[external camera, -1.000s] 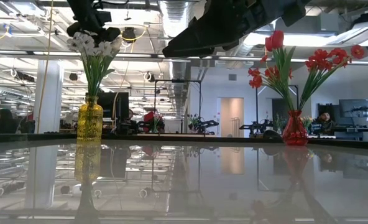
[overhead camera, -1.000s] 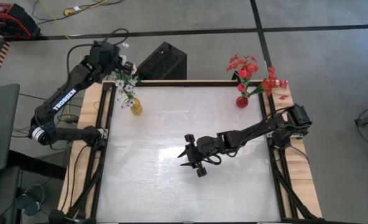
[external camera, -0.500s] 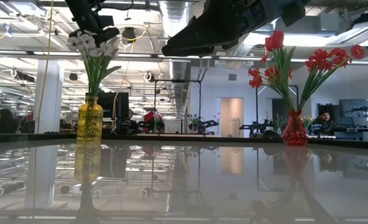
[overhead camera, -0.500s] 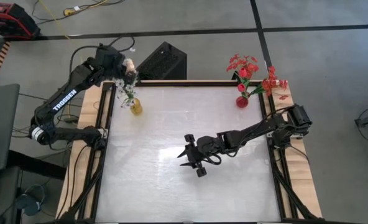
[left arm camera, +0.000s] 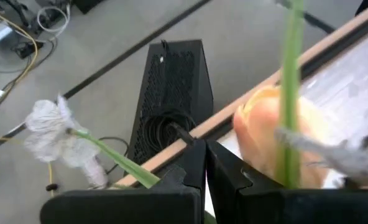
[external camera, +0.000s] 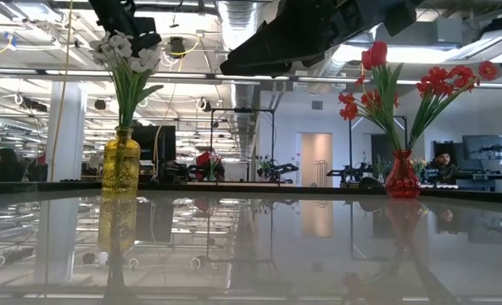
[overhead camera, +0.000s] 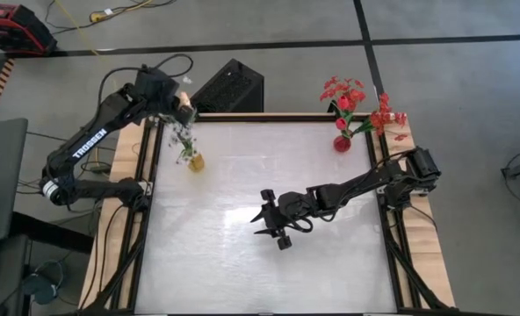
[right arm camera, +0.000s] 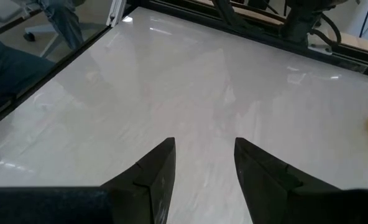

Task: Sort flowers into vase by color
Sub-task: Return to Home Position

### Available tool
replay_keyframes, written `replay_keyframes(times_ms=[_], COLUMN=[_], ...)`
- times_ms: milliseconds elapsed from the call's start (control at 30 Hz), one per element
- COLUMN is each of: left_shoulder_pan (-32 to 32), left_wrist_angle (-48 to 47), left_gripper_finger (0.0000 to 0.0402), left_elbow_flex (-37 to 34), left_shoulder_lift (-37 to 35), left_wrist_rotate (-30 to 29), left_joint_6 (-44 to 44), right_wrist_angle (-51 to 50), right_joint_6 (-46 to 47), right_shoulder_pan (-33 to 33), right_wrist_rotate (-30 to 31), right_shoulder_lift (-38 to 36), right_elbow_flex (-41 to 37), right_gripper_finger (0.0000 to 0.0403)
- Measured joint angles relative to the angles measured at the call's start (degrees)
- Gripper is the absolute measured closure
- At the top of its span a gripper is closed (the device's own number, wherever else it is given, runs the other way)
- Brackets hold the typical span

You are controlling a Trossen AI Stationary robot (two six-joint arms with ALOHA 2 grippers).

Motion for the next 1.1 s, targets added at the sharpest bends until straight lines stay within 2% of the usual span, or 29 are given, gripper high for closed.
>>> replay_keyframes(times_ms=[333,567,733,833,1000,1100], left_shoulder_pan=[0.0,0.0,0.0,-0.5,-2.5,-4.2], left_wrist_angle=[2.4,5.9,8.8,5.1,-3.8,-7.0], left_gripper_finger=[0.0398,0.0359,0.0332,0.0320,0.0302,0.0297], left_elbow_flex=[0.0,0.0,0.0,0.0,0.0,-0.9], left_shoulder_lift=[-5.7,-10.5,-14.9,-17.5,-21.4,-23.2], left_wrist_rotate=[1.9,3.7,11.9,17.5,31.9,38.0], left_joint_6=[1.5,-0.5,-2.0,-0.6,2.8,3.0], right_wrist_angle=[0.0,0.0,0.0,-0.1,-0.6,-0.5], right_joint_6=[0.4,0.4,0.3,0.3,0.2,0.2], right_shoulder_pan=[0.0,0.0,0.0,0.0,0.0,0.0], right_wrist_rotate=[0.0,0.0,0.0,0.0,0.0,0.0], right_shoulder_lift=[0.0,0.0,0.0,0.0,0.0,0.0], right_elbow_flex=[0.0,0.0,0.0,0.0,0.0,0.0], right_gripper_finger=[0.0214,0.0214,0.0214,0.0214,0.0214,0.0214])
